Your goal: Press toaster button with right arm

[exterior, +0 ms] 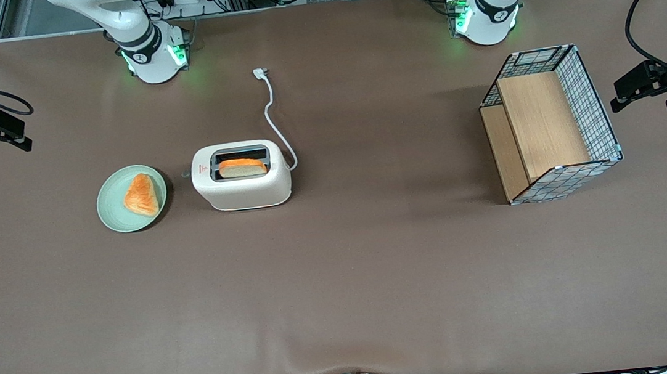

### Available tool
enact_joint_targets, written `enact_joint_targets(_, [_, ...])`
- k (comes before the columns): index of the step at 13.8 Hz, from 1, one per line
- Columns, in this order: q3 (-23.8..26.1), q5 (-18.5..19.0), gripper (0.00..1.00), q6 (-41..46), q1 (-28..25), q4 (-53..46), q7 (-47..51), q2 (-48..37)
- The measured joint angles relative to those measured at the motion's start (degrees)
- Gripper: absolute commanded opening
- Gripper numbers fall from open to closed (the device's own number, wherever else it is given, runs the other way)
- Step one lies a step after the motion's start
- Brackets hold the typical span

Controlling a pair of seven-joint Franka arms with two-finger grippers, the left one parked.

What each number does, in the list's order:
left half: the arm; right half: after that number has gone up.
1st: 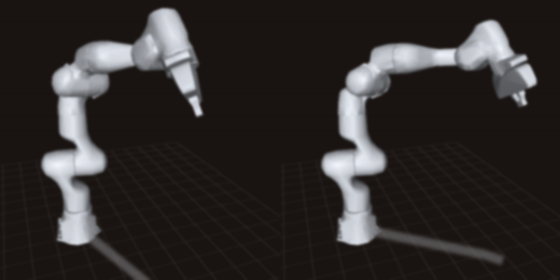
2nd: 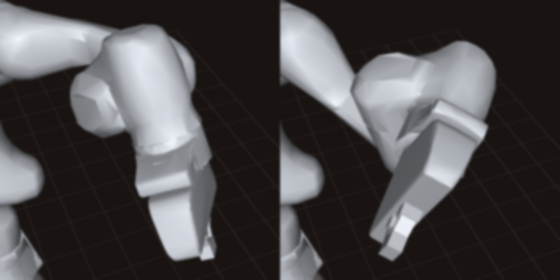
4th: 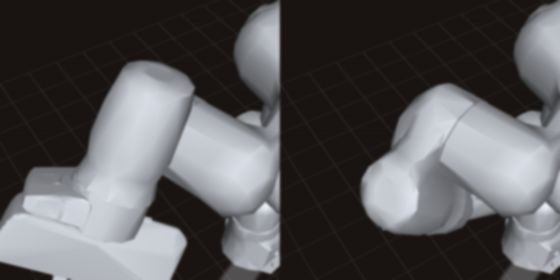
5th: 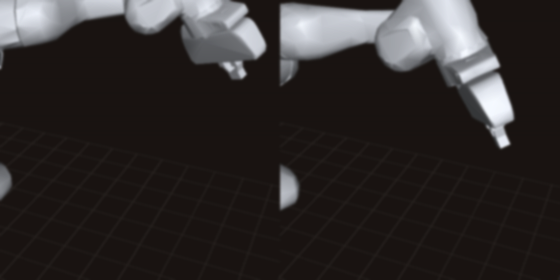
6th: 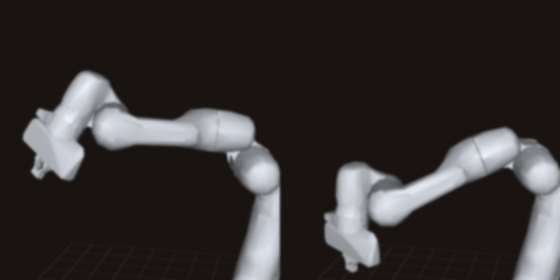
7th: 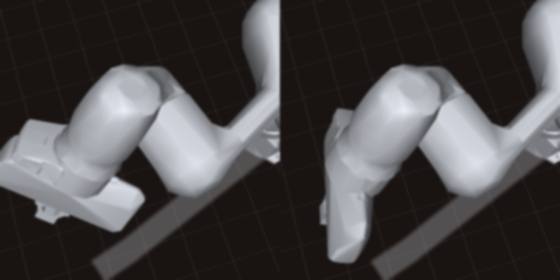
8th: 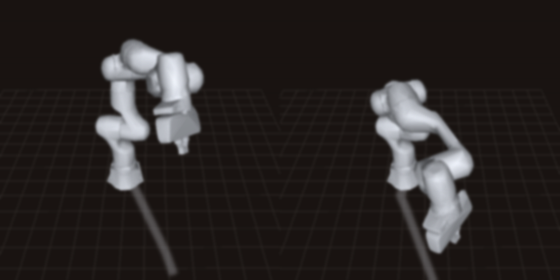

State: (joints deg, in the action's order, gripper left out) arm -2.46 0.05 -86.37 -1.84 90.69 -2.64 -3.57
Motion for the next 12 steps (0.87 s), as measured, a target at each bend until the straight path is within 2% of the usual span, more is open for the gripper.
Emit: enact_joint_targets(12, [0.0, 0.0, 1.00, 1.0, 0.0, 0.0, 0.0, 0.0])
